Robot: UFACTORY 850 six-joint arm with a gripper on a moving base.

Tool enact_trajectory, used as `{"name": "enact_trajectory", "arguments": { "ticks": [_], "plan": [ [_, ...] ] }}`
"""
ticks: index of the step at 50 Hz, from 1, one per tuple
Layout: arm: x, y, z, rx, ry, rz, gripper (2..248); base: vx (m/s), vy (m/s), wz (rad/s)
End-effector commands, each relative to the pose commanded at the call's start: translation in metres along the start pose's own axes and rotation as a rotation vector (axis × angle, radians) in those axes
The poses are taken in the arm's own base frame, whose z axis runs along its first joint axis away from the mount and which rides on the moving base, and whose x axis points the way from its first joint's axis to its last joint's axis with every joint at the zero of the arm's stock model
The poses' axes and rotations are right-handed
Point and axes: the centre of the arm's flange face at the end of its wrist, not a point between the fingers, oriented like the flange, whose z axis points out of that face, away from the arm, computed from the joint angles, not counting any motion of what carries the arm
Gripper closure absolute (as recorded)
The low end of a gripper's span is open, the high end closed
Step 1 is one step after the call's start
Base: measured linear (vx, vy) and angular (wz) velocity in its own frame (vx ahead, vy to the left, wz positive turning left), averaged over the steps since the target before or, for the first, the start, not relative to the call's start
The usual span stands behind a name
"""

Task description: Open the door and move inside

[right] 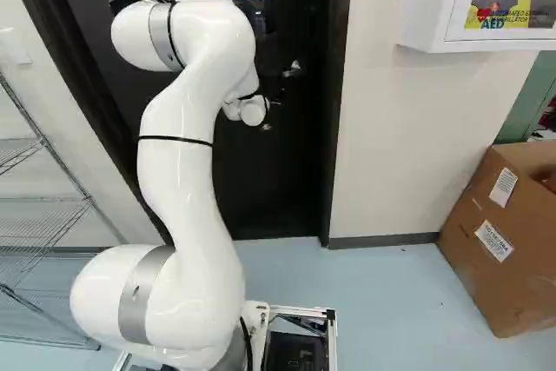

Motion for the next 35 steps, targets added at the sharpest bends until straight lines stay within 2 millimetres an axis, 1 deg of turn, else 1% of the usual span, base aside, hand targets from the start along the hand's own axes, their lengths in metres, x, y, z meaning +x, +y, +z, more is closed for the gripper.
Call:
{"name": "enact_trajectory", "arguments": {
  "ticks": [28, 35],
  "plan": [
    [-0.009, -0.027, 0.055, 0.043, 0.059, -0.010, 3, 0.000, 0.000, 0.000],
    [-0.011, -0.031, 0.064, 0.048, 0.070, -0.011, 3, 0.000, 0.000, 0.000]
  ]
}}
